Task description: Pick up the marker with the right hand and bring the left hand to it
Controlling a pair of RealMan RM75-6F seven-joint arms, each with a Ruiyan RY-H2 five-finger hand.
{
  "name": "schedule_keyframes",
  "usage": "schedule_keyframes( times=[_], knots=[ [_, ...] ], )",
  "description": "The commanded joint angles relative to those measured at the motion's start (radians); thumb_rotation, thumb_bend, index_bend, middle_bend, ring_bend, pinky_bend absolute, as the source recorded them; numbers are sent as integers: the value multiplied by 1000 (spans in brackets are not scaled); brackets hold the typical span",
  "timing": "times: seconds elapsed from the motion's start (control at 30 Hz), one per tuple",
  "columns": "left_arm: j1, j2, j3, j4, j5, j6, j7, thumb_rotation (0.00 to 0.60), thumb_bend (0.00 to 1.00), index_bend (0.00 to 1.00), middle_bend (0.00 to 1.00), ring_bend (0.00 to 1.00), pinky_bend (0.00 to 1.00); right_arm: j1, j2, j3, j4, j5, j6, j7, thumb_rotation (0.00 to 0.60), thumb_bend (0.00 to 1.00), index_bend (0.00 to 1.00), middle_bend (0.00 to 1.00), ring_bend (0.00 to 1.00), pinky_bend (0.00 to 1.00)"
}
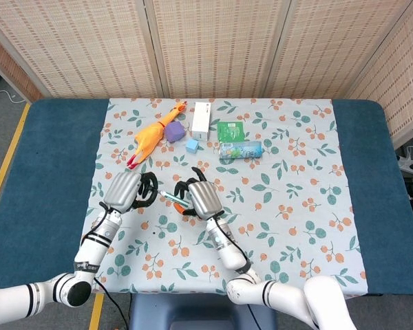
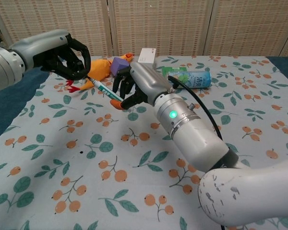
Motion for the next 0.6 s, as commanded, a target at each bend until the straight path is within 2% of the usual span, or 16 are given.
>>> schedule_keyframes(
  times=[0.03, 0.33, 0.5, 0.6],
  knots=[
    [4, 14, -9, -4, -4, -7, -17, 600, 818, 731, 845, 658, 982, -3, 5, 1, 0, -1, 1, 2, 600, 339, 885, 778, 414, 88],
    [22, 52, -25, 4, -31, -32, -84, 600, 818, 732, 847, 660, 982, -34, 63, -30, -12, -15, 0, -17, 600, 339, 885, 778, 414, 87],
    [33, 48, 3, 41, -60, -81, -114, 600, 768, 722, 826, 658, 972, -57, 111, -77, -14, -26, -29, -68, 600, 339, 885, 778, 414, 87],
    [33, 14, 30, 85, -69, -99, -103, 600, 721, 704, 804, 645, 891, -62, 127, -108, -14, -20, -66, -132, 600, 340, 885, 778, 414, 88]
  ],
)
